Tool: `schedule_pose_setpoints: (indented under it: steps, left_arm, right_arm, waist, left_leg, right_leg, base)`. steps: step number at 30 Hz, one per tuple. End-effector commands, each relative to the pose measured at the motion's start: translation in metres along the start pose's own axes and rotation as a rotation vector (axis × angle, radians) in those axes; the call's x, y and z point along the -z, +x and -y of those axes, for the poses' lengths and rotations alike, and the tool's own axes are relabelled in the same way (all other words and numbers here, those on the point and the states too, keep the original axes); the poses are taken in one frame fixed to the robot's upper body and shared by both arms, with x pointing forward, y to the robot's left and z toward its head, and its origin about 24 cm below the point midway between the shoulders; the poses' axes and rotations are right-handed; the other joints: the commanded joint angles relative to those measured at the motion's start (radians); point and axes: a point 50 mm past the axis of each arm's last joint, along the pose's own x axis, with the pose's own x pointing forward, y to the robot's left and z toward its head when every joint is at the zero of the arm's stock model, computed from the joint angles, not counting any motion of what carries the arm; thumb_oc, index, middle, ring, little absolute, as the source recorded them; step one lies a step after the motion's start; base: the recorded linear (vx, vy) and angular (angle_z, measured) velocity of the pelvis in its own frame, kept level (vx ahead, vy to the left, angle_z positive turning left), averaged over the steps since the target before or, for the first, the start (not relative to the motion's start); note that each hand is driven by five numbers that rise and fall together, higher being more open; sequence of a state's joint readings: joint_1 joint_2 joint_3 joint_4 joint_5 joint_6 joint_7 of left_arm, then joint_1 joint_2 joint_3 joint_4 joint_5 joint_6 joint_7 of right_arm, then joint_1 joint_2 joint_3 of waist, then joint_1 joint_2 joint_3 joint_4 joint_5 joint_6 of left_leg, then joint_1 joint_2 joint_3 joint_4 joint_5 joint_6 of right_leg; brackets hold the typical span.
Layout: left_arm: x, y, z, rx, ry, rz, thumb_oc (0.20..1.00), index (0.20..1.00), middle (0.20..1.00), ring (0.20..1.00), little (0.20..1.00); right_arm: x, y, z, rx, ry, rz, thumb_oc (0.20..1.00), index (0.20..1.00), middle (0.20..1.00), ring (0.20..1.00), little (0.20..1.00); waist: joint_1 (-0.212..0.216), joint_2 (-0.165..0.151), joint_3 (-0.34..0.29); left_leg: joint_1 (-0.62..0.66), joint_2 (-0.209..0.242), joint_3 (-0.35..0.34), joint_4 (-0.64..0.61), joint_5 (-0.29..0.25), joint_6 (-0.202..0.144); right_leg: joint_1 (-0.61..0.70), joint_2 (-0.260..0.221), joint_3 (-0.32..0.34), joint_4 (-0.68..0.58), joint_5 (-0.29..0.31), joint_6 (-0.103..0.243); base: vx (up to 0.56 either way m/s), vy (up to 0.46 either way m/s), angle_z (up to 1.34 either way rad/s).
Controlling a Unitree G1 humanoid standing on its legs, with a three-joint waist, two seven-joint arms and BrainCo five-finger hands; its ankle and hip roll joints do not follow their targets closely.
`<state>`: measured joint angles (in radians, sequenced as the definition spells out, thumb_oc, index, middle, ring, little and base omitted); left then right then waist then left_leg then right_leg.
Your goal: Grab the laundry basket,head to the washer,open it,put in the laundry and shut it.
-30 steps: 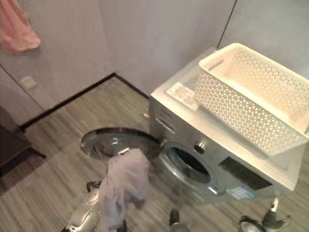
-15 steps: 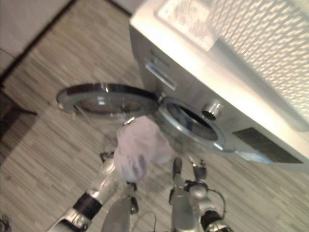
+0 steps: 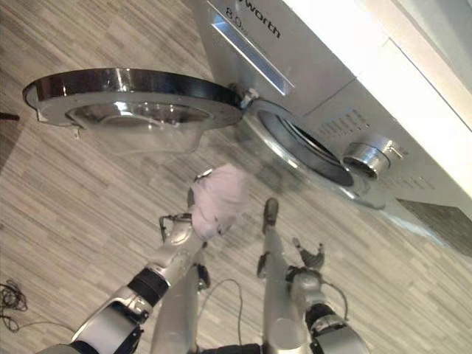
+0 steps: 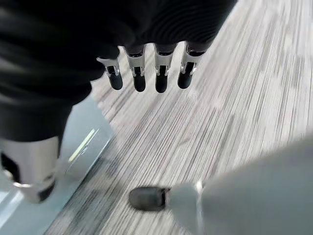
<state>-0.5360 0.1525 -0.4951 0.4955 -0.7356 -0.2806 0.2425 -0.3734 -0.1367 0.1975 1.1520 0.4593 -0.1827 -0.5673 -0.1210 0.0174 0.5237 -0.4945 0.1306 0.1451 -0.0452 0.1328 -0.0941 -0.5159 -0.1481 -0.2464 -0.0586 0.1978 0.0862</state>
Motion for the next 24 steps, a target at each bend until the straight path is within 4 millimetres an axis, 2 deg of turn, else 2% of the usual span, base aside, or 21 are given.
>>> schedule_pose_setpoints:
  steps: [1,4,8,10,11,12,15,19,24]
  left_arm:
    - [-0.014,0.003,0.035,0.123,-0.011,0.091,0.200,0.200,0.200,0.200,0.200]
    - [-0.027,0.014,0.046,0.130,-0.026,0.130,0.200,0.200,0.200,0.200,0.200]
    - [-0.042,0.029,0.073,0.144,-0.069,0.164,0.200,0.200,0.200,0.200,0.200]
    - [-0.059,0.038,0.082,0.128,-0.097,0.208,0.200,0.200,0.200,0.200,0.200]
    - [-0.059,0.038,0.082,0.128,-0.098,0.208,0.200,0.200,0.200,0.200,0.200]
    - [-0.075,0.046,0.089,0.116,-0.110,0.244,0.200,0.200,0.200,0.200,0.200]
    - [-0.099,0.062,0.091,0.076,-0.112,0.285,0.200,0.200,0.200,0.200,0.200]
    - [-0.138,0.074,0.095,0.044,-0.135,0.367,0.200,0.200,0.200,0.200,0.200]
    - [-0.175,0.084,0.095,-0.007,-0.155,0.428,0.200,0.200,0.200,0.200,0.200]
  right_arm:
    - [0.019,-0.001,0.012,0.071,-0.010,-0.071,1.000,1.000,1.000,1.000,1.000]
    - [0.014,-0.001,0.010,0.069,0.010,-0.049,1.000,1.000,1.000,1.000,1.000]
    - [0.003,-0.002,0.004,0.069,0.049,0.006,1.000,1.000,1.000,1.000,1.000]
    - [-0.016,-0.005,-0.007,0.034,0.052,0.110,1.000,1.000,1.000,1.000,1.000]
    - [-0.017,-0.006,-0.007,0.035,0.051,0.111,1.000,1.000,1.000,1.000,1.000]
    - [-0.034,-0.010,-0.016,-0.001,0.066,0.199,1.000,1.000,1.000,1.000,1.000]
    - [-0.047,-0.014,-0.025,-0.029,0.069,0.260,1.000,1.000,1.000,1.000,1.000]
    - [-0.052,-0.018,-0.030,-0.050,0.114,0.274,1.000,1.000,1.000,1.000,1.000]
    - [-0.057,-0.022,-0.034,-0.078,0.171,0.295,1.000,1.000,1.000,1.000,1.000]
  waist:
    - [-0.004,0.055,-0.038]
    - [-0.016,0.058,-0.034]
    - [-0.042,0.046,-0.025]
    - [-0.061,0.031,-0.024]
    - [-0.061,0.031,-0.026]
    - [-0.074,0.020,-0.029]
    - [-0.095,0.014,-0.039]
    - [-0.116,0.013,-0.058]
    - [-0.139,0.006,-0.075]
  left_leg:
    - [-0.011,0.095,0.010,0.050,-0.054,-0.056]
    - [-0.089,0.108,0.001,0.111,-0.070,-0.057]
    - [-0.177,0.129,-0.020,0.209,-0.105,-0.054]
    - [-0.240,0.139,-0.048,0.267,-0.135,-0.047]
    - [-0.245,0.139,-0.049,0.270,-0.137,-0.047]
    - [-0.302,0.155,-0.061,0.322,-0.158,-0.044]
    - [-0.365,0.172,-0.081,0.374,-0.181,-0.040]
    - [-0.423,0.196,-0.092,0.431,-0.207,-0.039]
    - [-0.473,0.232,-0.100,0.474,-0.231,-0.049]
  right_leg:
    - [-0.179,-0.097,0.032,0.198,-0.102,0.114]
    - [-0.264,-0.089,0.048,0.261,-0.127,0.105]
    - [-0.346,-0.076,0.068,0.333,-0.153,0.088]
    - [-0.412,-0.057,0.085,0.383,-0.167,0.076]
    - [-0.416,-0.058,0.086,0.386,-0.168,0.076]
    - [-0.470,-0.049,0.093,0.426,-0.180,0.071]
    - [-0.528,-0.040,0.102,0.463,-0.191,0.066]
    - [-0.590,-0.020,0.110,0.517,-0.212,0.057]
    - [-0.645,0.003,0.108,0.547,-0.228,0.053]
  base:
    - [0.04,-0.042,-0.02]
    - [-0.04,-0.114,0.01]
    - [-0.05,-0.106,0.07]
    - [-0.04,-0.091,0.09]
    - [-0.04,-0.090,-0.02]
    - [-0.02,-0.080,-0.08]
    - [-0.02,-0.077,-0.13]
    - [0.00,-0.051,-0.10]
    - [0.02,-0.060,-0.13]
